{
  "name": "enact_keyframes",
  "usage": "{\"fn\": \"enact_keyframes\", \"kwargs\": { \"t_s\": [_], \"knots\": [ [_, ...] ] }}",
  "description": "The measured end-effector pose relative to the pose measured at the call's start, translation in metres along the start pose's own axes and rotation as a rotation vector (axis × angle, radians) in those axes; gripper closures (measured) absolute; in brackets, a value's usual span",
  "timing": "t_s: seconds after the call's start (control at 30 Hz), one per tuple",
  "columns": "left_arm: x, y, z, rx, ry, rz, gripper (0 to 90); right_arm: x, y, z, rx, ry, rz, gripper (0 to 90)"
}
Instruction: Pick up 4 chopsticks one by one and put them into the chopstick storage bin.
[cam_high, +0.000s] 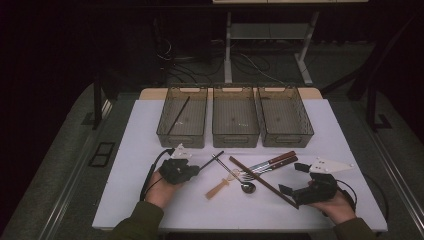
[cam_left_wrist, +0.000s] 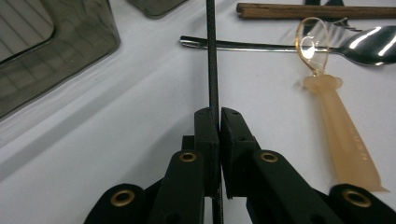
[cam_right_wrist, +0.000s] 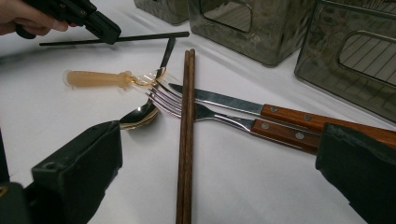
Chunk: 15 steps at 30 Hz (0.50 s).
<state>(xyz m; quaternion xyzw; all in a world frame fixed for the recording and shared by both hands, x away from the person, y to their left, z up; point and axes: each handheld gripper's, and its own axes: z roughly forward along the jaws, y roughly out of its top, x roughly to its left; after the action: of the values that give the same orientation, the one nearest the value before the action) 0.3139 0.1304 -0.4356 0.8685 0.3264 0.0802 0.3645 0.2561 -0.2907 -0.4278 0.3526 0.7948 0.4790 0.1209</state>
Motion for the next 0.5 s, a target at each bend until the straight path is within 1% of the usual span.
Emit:
{"fn": "enact_keyframes", "kwargs": {
  "t_s": [0.1,0.2,0.37,0.4,0.47,0.5],
  "knots": [
    [-0.001,0.002,-0.002,0.005,-0.012,0.016,85.6,0.0,0.0,0.0,-0.001,-0.001,0.003,0.7],
    [-0.001,0.003,-0.004,0.01,-0.022,0.023,85.6,0.0,0.0,0.0,-0.001,-0.001,-0.001,0.7],
    [0.0,0.005,-0.011,-0.004,-0.042,0.02,85.6,0.0,0.0,0.0,0.002,0.001,-0.003,0.7],
    [0.0,0.005,-0.012,-0.001,-0.046,0.027,85.6,0.0,0.0,0.0,0.0,-0.001,-0.004,0.7],
    [0.0,0.006,-0.014,-0.006,-0.047,0.025,85.6,0.0,0.0,0.0,-0.001,-0.001,-0.002,0.7],
    [0.001,0.006,-0.016,-0.005,-0.051,0.031,85.6,0.0,0.0,-0.001,-0.001,0.0,-0.001,0.7]
  ]
}}
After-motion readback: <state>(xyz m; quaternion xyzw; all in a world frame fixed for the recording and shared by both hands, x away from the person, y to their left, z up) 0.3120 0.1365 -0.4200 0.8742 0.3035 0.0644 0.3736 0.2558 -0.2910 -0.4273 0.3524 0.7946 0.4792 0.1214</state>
